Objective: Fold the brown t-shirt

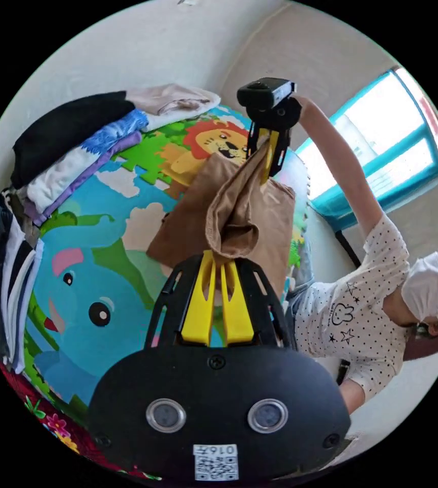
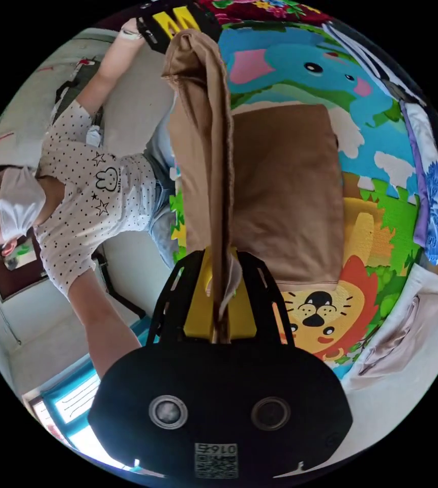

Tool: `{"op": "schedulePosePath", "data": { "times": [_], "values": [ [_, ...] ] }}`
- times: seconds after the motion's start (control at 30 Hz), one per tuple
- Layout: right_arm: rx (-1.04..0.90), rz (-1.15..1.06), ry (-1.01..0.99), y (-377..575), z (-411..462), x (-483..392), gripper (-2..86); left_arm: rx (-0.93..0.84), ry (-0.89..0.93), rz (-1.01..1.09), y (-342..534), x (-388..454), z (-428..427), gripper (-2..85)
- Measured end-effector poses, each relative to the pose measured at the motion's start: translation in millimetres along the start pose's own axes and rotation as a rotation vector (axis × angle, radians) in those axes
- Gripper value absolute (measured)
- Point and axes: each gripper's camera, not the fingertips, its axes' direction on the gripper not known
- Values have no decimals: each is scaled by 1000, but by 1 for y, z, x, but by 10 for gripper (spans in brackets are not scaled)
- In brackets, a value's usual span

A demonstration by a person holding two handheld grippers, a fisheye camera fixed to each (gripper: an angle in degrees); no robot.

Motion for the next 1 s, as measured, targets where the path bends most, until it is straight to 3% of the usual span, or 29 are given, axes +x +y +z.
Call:
{"op": "schedulePosePath", "data": {
  "times": [0.17,0.27,0.4,0.53,0.63,0.77,0.93,1.0],
  "values": [
    [-59,200,-188,-9,32,124,0,14,38,-164,-3,-93,67,-10],
    [-77,212,-273,2,43,145,7,20,83,-194,2,-120,83,-9],
    [-7,299,-214,33,30,149,60,105,146,-247,18,-142,72,-8],
    [149,485,-59,94,6,132,113,241,38,-411,56,-159,44,-8],
    [403,585,125,157,-2,91,116,356,-33,-463,103,-143,28,-9],
    [831,603,372,254,43,-27,107,398,125,-285,163,-71,53,-9],
    [971,753,749,320,161,-163,67,290,85,-189,196,-3,91,3],
    [998,780,699,338,197,-191,74,243,102,-159,199,20,112,22]
  ]
}}
